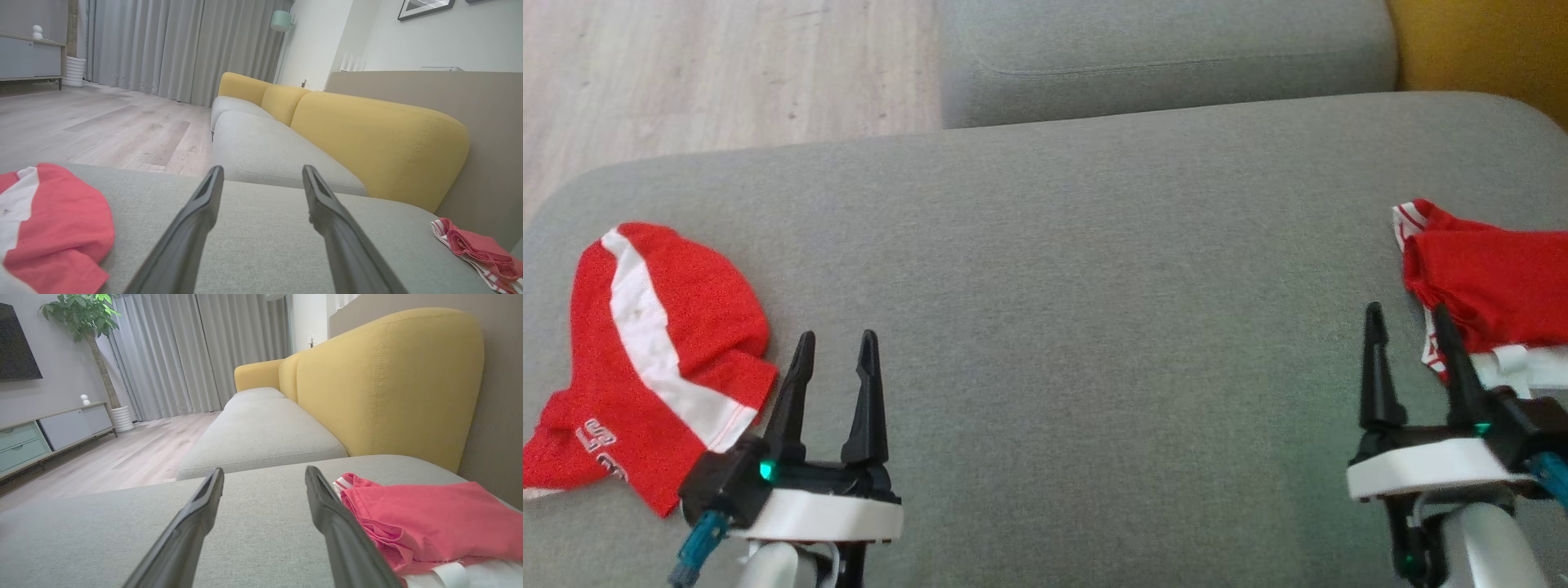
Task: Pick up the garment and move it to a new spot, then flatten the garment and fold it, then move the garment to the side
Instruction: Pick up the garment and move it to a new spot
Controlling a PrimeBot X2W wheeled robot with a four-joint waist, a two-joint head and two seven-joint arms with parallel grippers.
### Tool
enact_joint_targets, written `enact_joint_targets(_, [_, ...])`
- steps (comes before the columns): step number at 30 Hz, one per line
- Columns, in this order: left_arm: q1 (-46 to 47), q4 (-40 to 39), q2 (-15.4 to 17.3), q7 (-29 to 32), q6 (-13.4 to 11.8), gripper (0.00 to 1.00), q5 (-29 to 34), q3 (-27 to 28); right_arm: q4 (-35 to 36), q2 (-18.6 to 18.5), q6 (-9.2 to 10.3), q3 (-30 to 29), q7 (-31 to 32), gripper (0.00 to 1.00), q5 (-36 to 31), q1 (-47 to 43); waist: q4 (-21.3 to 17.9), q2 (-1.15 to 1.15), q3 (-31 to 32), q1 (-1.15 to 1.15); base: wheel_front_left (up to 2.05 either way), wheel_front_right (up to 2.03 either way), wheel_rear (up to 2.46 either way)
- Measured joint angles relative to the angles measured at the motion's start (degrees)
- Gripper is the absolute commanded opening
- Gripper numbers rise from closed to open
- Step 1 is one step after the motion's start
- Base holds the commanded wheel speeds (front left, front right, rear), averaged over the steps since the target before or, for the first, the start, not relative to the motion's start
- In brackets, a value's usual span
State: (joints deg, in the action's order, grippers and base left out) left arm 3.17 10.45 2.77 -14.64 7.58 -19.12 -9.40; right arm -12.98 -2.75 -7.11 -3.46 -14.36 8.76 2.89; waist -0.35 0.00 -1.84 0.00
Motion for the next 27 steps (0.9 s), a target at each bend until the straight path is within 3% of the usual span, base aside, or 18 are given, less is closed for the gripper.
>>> enact_joint_targets(10, [0.0, 0.4, 0.0, 0.0, -0.6, 1.00, 1.6, 2.9, -1.1, 0.0, 0.00, 6.9, 0.0, 1.00, 1.4, -0.4, 7.4, 0.00, 0.6, 0.00, 0.00, 0.00, 0.00])
enact_joint_targets(21, [-1.4, 0.5, 0.0, 0.0, -0.6, 1.00, 2.6, 6.7, -2.5, 0.0, 0.00, 9.6, 0.0, 1.00, 2.3, -1.5, 18.1, 0.00, 2.0, 0.00, 0.00, 0.00, 0.00])
enact_joint_targets(27, [-2.4, 0.5, 0.0, 0.0, -0.6, 1.00, 2.6, 7.7, -2.8, 0.0, 0.00, 10.2, 0.0, 1.00, 2.9, -1.5, 20.9, 0.00, 3.0, -0.01, 0.00, 0.00, 0.00])
